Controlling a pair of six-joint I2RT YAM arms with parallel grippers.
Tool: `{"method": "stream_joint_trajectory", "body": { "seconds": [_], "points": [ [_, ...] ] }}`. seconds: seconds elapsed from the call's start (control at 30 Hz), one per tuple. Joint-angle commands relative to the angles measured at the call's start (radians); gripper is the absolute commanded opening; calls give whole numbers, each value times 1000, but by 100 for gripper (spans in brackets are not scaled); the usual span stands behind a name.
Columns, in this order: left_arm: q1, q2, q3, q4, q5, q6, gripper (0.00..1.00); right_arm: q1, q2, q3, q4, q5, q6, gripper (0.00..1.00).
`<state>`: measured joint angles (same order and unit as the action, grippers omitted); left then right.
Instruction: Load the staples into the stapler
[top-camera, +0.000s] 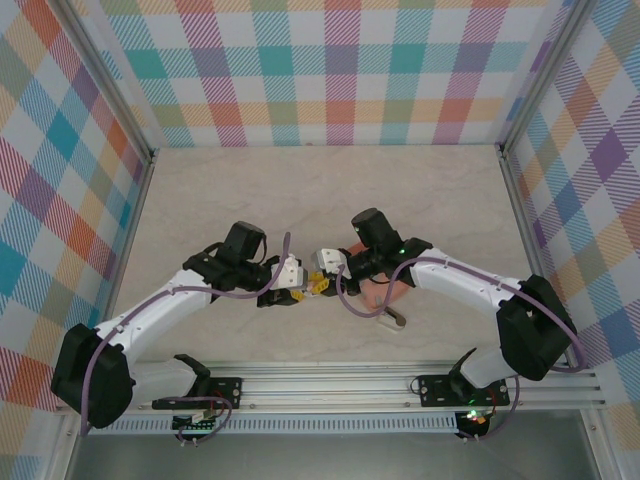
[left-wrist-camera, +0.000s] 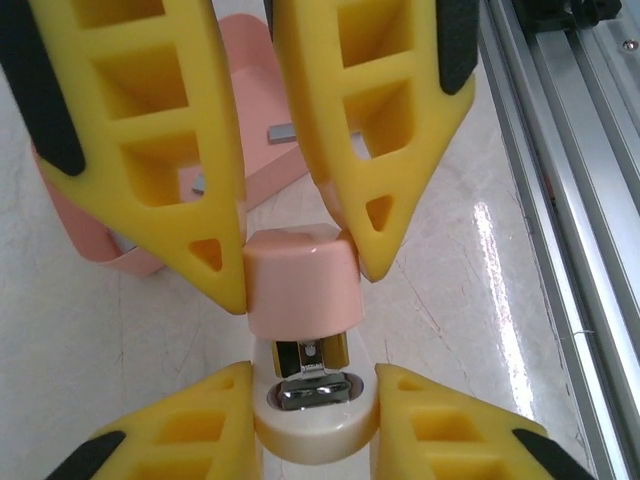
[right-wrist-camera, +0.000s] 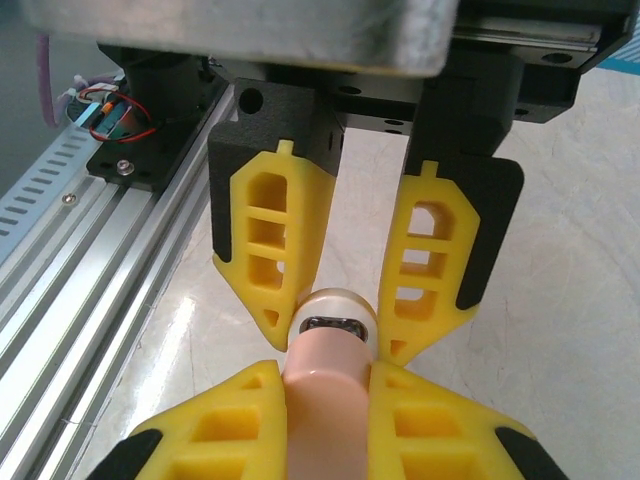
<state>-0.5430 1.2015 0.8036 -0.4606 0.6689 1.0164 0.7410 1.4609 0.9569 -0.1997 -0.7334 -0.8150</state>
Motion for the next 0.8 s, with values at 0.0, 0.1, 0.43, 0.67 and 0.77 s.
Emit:
{"method": "stream_joint_trajectory", "body": {
  "seconds": [0.0, 0.1, 0.43, 0.67, 0.77],
  "points": [
    [-13, 7, 31, -33, 20, 17, 19, 9, -23, -13, 34, -41, 15, 14],
    [-13, 7, 36, -37, 0, 15, 14, 8, -35, -20, 55, -9, 126, 37],
    [-17, -7, 26, -22, -91, 19, 8, 9, 6, 32, 49, 163, 775, 71],
    [-26, -9, 26, -20, -115, 19, 8, 25, 16, 35, 55, 217, 887, 73],
    [-28, -13, 24, -17, -120, 18, 8, 32, 29, 42, 46, 226, 906, 75]
  ]
}}
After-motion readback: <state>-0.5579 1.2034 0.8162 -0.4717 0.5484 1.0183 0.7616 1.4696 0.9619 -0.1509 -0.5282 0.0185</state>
